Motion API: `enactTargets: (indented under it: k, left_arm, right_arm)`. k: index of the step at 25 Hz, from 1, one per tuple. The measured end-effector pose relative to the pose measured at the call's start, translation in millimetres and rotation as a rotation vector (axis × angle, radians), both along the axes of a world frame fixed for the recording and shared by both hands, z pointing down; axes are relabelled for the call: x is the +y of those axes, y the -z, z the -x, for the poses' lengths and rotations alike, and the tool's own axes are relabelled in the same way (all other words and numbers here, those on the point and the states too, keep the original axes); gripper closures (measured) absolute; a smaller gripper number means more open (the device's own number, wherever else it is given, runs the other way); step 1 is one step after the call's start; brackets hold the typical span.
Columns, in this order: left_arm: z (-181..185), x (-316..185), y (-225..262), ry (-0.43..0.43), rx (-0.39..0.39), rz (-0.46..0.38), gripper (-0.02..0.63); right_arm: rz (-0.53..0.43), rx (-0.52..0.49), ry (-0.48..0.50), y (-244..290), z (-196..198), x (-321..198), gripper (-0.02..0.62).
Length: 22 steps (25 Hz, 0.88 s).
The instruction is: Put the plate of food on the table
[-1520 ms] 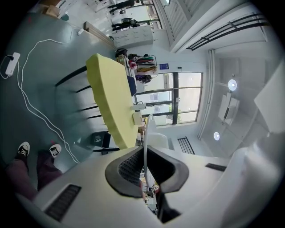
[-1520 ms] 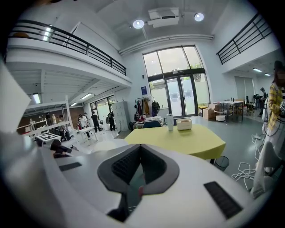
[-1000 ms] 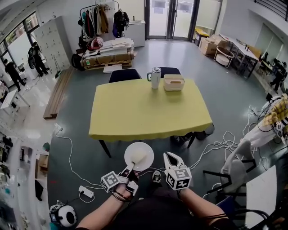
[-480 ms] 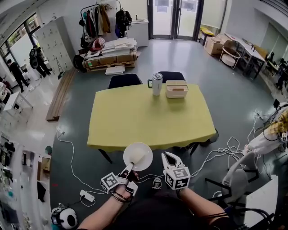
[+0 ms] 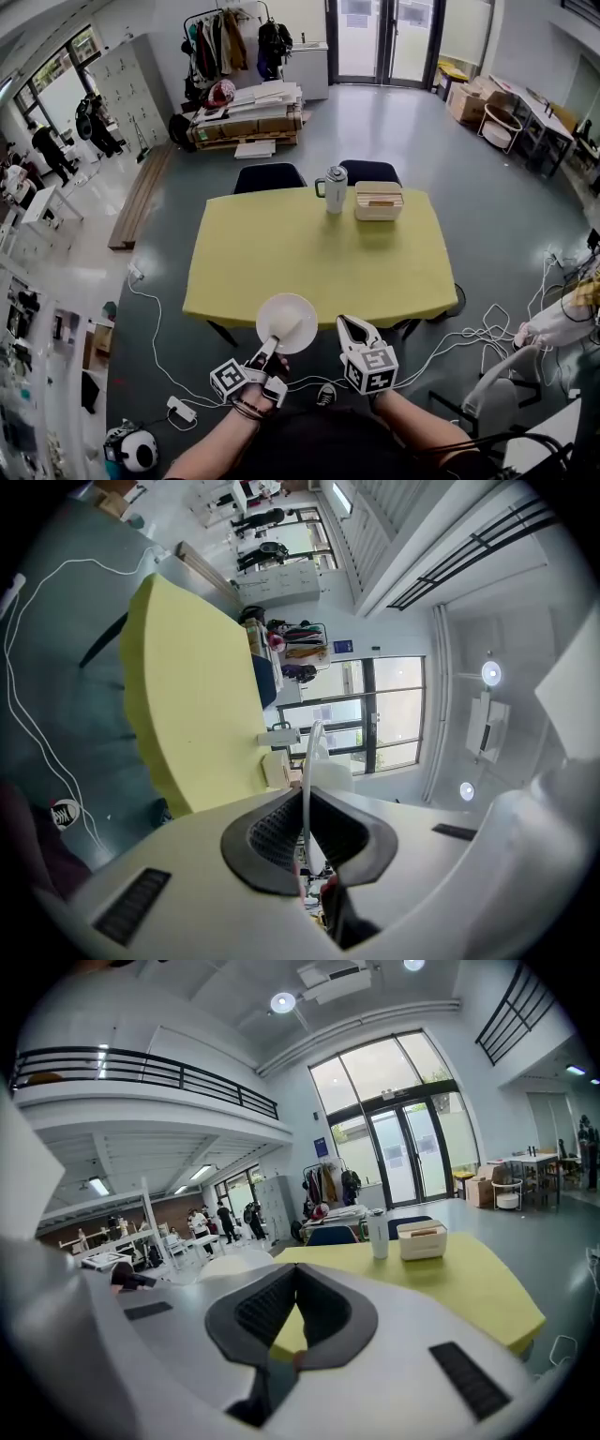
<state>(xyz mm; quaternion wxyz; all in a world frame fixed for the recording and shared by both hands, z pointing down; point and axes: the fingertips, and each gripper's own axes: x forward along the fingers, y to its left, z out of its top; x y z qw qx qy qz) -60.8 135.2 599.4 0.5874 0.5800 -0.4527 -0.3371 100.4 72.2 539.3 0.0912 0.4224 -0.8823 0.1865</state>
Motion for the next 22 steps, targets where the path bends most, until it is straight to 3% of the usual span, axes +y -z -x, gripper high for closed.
enactTargets:
  k: [14, 22]
  left_arm:
    - [-5, -32, 6, 0.038, -0.03, -0.006, 0.583]
    - [2, -68, 4, 0.02, -0.042, -0.016, 0.583]
  right_arm:
    - [-0.013, -0.011, 0.055, 3, 1, -29, 0.584]
    - [-0.005, 0.007, 0.03, 0, -1, -58, 0.584]
